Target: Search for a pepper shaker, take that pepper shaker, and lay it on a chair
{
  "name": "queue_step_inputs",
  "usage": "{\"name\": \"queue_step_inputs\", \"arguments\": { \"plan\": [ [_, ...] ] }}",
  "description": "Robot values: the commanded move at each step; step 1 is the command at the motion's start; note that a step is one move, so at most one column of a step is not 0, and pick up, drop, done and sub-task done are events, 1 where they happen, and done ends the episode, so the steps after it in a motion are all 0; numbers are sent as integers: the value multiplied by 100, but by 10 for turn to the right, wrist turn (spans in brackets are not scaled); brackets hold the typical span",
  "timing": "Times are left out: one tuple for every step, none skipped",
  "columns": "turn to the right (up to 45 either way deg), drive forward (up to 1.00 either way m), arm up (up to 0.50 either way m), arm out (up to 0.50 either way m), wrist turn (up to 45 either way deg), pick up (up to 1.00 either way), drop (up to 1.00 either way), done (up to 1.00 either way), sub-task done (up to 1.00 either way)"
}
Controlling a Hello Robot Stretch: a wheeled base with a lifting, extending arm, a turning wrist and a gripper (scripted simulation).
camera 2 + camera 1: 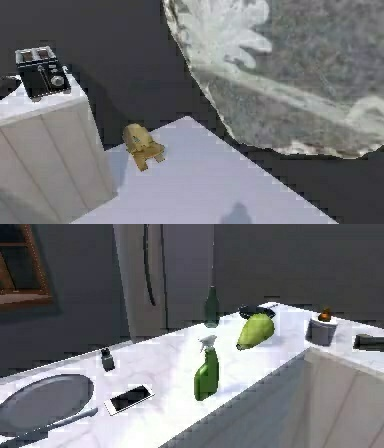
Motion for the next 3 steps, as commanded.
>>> {"name": "queue_step_inputs", "arguments": {
  "plan": [
    [-450,0,0,0,0,0,0,0,0],
    [-450,0,0,0,0,0,0,0,0],
    [-210,0,0,0,0,0,0,0,0]
  ]
}}
